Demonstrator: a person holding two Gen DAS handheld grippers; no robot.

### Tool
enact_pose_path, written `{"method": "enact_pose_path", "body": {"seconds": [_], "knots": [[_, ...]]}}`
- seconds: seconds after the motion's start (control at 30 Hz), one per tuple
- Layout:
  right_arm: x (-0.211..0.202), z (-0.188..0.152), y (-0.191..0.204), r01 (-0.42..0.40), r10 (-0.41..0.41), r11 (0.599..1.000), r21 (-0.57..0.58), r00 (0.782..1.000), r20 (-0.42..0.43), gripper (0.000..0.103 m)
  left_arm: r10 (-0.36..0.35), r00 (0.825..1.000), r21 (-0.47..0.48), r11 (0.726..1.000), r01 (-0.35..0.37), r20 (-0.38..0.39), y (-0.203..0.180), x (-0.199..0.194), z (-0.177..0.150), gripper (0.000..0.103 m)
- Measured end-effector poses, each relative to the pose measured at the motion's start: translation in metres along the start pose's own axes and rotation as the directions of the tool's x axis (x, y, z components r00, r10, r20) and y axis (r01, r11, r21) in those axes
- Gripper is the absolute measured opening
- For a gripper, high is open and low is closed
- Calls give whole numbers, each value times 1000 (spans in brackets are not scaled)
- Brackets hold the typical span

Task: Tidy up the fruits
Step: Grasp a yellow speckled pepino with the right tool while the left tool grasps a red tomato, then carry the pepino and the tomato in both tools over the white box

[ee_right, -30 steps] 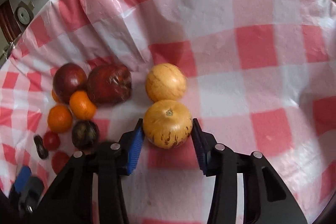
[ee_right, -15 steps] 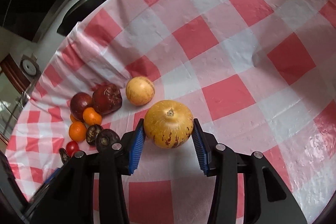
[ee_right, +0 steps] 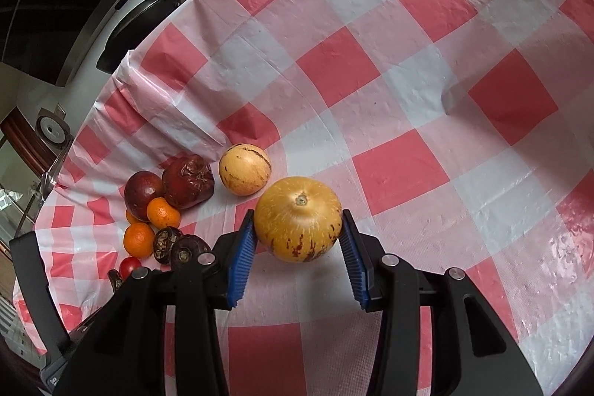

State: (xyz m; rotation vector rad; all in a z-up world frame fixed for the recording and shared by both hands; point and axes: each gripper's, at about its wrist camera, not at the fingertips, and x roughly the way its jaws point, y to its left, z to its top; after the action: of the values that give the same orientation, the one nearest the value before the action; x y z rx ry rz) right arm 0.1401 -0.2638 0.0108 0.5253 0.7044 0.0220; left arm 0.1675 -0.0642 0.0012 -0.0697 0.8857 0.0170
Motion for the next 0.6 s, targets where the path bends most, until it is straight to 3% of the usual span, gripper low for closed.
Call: {"method": "enact_pose_path", "body": {"seconds": [0.27, 0.43, 0.6], "knots": [[1, -1, 0, -2, 2, 1000, -8, 1000, 7, 44, -34, 999, -8, 999, 34, 34, 6, -25, -16, 37], [2, 0, -2, -12, 12, 1000, 2, 1000, 7, 44, 5, 992, 41, 999, -10, 124, -1, -45, -23, 37], [2, 0, -1, -12, 12, 1000, 2, 1000, 5, 44, 14, 991, 7, 1000, -15, 133, 11, -50, -26, 37]]}}
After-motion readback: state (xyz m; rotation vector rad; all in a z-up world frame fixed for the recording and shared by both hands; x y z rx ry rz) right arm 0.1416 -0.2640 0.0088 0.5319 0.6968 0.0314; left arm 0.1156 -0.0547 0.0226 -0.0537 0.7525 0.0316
